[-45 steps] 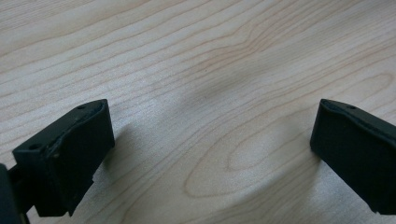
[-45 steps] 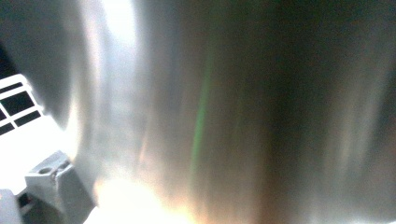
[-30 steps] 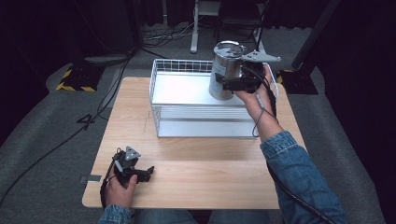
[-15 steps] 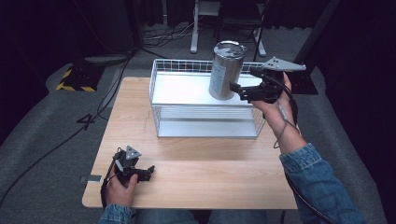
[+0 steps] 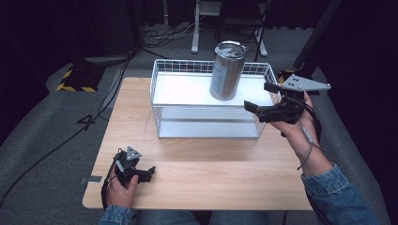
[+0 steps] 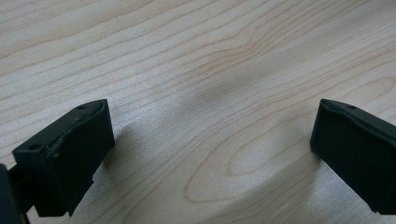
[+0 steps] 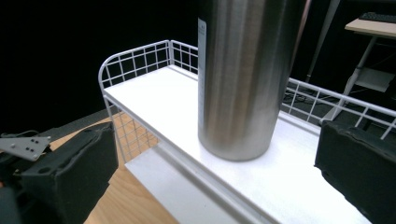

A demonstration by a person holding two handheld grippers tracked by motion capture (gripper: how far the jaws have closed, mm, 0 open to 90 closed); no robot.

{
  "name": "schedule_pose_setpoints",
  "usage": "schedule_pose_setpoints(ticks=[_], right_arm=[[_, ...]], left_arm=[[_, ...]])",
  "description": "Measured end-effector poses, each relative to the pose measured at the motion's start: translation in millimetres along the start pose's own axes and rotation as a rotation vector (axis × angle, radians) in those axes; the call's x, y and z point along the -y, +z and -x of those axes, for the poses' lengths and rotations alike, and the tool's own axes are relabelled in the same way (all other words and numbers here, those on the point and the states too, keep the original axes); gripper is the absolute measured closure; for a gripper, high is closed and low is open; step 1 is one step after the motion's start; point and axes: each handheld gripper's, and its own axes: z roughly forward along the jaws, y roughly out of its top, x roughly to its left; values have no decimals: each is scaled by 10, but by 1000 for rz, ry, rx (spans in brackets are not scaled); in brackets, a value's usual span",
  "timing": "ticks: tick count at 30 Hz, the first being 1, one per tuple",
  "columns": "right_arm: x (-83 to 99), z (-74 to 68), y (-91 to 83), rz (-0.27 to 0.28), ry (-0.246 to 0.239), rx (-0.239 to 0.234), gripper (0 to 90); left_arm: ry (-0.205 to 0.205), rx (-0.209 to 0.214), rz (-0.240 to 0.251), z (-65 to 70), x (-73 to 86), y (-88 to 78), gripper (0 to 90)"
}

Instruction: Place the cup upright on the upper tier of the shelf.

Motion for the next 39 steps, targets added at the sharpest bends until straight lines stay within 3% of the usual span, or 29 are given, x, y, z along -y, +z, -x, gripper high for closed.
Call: schedule_pose_setpoints(ticks=[12, 18, 25, 39], right_arm=[[403, -84, -305, -45, -1, 9, 0], [594, -105, -375, -70, -7, 12, 0], [956, -142, -407, -103, 7, 10, 0], [1717, -139, -303, -182, 126, 4, 0]], left_arm=[[-7, -4, 2, 3, -9, 9, 1], [-6, -4, -1, 1, -12, 10, 1], [-8, -4, 1, 2, -12, 10, 1], [-6, -4, -1, 1, -12, 10, 1]])
